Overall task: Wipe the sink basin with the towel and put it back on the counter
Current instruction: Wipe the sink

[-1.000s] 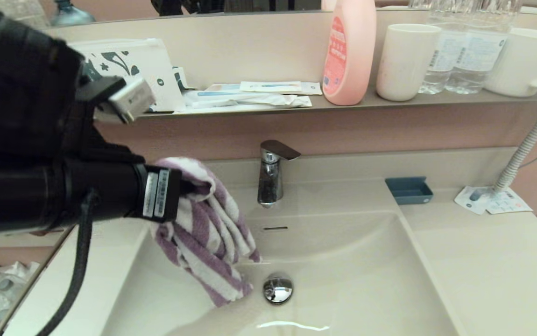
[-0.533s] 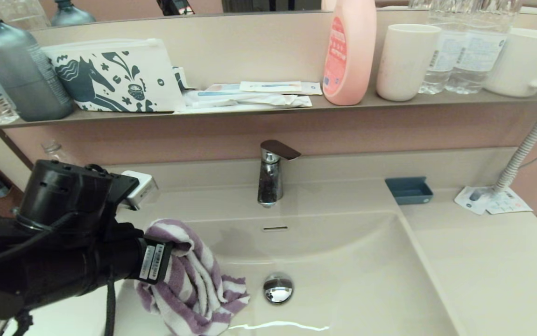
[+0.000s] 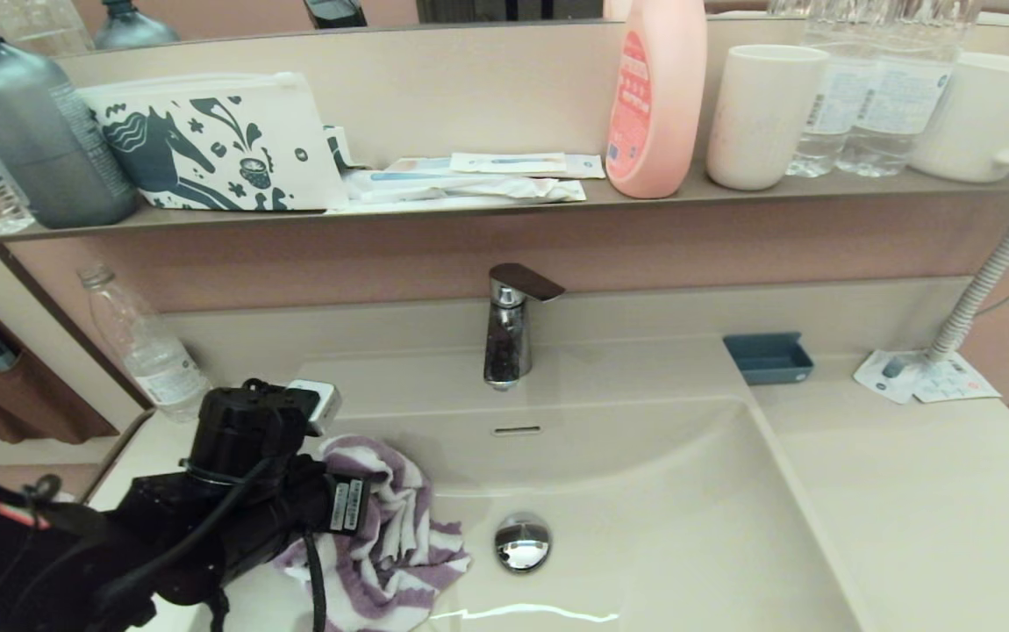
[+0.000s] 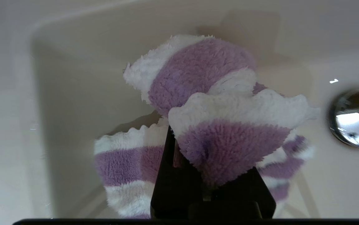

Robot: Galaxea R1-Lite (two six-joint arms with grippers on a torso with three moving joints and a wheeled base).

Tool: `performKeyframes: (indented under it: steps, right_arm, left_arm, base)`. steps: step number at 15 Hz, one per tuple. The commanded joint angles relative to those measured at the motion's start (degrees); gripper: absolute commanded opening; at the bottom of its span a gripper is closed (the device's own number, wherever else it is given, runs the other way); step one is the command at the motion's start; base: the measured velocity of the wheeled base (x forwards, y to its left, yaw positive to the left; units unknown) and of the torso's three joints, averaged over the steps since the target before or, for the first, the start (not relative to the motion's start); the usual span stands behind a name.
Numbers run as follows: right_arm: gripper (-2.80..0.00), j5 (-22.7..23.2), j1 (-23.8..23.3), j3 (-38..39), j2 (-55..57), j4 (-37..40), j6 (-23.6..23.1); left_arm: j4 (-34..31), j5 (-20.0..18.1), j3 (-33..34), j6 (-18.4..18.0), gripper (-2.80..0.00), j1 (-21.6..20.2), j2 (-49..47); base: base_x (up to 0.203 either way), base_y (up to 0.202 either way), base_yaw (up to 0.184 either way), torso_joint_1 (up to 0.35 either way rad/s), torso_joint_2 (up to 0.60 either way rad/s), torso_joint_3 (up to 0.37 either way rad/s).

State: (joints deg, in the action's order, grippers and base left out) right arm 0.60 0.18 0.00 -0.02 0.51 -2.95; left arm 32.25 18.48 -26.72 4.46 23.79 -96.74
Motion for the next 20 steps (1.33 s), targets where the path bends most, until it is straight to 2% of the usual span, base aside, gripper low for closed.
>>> performKeyframes:
  steps: [1,2,3,7,10,13,14,18,20]
  right_arm:
    - [-2.8,0.02,-0.01,0.0,0.02,0.01,-0.04]
    - [-2.8,0.02,0.07,0.0,0.02,0.0,-0.04]
    - [-2.8,0.02,-0.01,0.0,0.02,0.02,-0.04]
    - [-2.8,0.02,0.01,0.0,0.02,0.02,-0.04]
    - [-2.8,0.02,0.01,0.0,0.02,0.01,-0.04]
    - [-2.8,0.02,-0.01,0.0,0.02,0.01,-0.04]
    - [-2.8,0.02,0.08,0.0,0.02,0.02,-0.04]
    - [-2.8,0.02,-0.01,0.0,0.02,0.01,-0.04]
    - [-2.8,0.02,0.03,0.0,0.02,-0.02,-0.04]
  left_arm:
    - [4.94,2.27,1.84,0.87,-2.8,0.68,-7.66]
    - [6.83,4.81,2.26,1.93,-2.8,1.65,-9.73]
    - [7.47,5.6,2.38,3.03,-2.8,3.26,-10.26]
    - [7.66,6.17,-1.14,8.56,-2.8,11.05,-13.64]
    - [8.32,6.1,-5.44,9.58,-2.8,11.92,-20.38]
    - [14.03,6.07,-7.95,9.01,-2.8,12.23,-23.97]
    - [14.09,6.04,-9.02,8.97,-2.8,12.92,-24.34]
    - [14.23,6.49,-12.51,9.51,-2.8,18.51,-27.84]
    - [14.24,8.5,-15.74,10.89,-2.8,20.66,-29.47]
  base:
    - [0.0,0.0,0.0,0.0,0.0,0.0]
    - [0.0,0.0,0.0,0.0,0.0,0.0]
    - [0.0,0.0,0.0,0.0,0.0,0.0]
    - [0.0,0.0,0.0,0.0,0.0,0.0]
    - [0.0,0.0,0.0,0.0,0.0,0.0]
    - [0.0,0.0,0.0,0.0,0.0,0.0]
    - [0.0,0.0,0.0,0.0,0.0,0.0]
    - [0.0,0.0,0.0,0.0,0.0,0.0]
    - [0.0,0.0,0.0,0.0,0.0,0.0]
